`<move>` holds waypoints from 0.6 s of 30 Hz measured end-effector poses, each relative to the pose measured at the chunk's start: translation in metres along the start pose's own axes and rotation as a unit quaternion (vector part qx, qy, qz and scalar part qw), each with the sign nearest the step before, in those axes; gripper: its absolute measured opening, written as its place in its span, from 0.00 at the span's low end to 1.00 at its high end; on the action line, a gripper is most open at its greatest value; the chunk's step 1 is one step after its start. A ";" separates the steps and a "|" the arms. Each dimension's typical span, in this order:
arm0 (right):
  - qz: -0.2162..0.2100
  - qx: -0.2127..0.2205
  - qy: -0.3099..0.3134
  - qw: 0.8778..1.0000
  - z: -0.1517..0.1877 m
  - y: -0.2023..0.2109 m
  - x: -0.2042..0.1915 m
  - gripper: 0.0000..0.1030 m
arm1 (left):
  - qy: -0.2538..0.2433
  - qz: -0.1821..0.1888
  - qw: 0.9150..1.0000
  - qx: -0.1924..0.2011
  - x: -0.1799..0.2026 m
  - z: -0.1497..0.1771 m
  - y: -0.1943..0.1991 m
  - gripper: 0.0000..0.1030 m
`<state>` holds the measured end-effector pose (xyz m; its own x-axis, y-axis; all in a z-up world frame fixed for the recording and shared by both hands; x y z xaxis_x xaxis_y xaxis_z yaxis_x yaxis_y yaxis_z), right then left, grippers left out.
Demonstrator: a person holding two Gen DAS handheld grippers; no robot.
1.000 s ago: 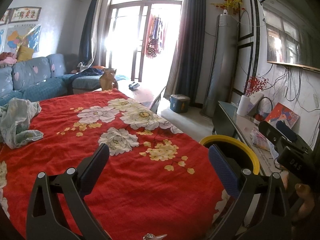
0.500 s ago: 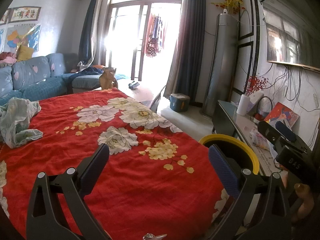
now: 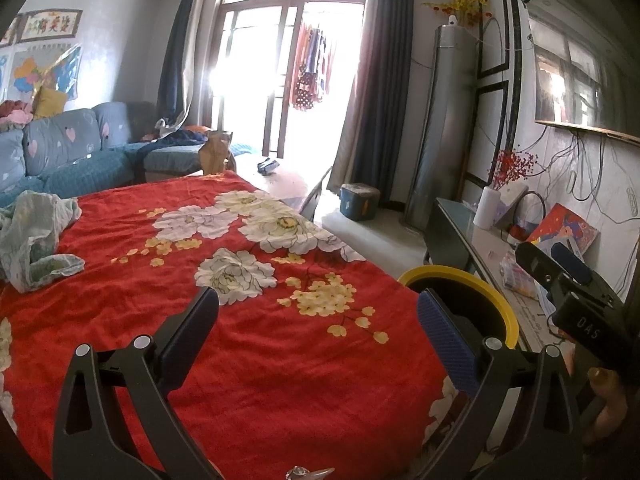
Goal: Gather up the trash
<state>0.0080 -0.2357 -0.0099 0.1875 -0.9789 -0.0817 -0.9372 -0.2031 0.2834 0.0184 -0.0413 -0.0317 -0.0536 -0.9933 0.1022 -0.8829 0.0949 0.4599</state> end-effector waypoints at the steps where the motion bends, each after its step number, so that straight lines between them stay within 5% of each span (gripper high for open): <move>1: 0.000 0.000 0.000 1.000 0.000 0.000 0.001 0.90 | -0.001 0.000 1.000 0.000 0.000 0.000 -0.001 0.94; 13: -0.006 -0.007 0.005 1.000 0.005 0.000 -0.004 0.90 | -0.001 -0.002 1.000 -0.014 0.004 0.006 0.000 0.94; 18: -0.068 -0.036 0.020 0.997 -0.004 -0.008 -0.032 0.90 | 0.014 -0.028 0.999 -0.028 -0.015 0.000 0.008 0.94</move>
<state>0.0104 -0.2034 -0.0057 0.3244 -0.9420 -0.0857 -0.8794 -0.3337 0.3395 0.0118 -0.0257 -0.0291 0.0098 -0.9950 0.0994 -0.8565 0.0430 0.5143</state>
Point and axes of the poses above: each gripper's, at about its wrist camera, not at the fingertips, and y roughly against the way its jaws point, x to its right, z to its underside, the point moved 1 cm from there along -y, roughly the way its jaws point, and after that the axes turned 4 degrees about -x, right-handed, at the moved point
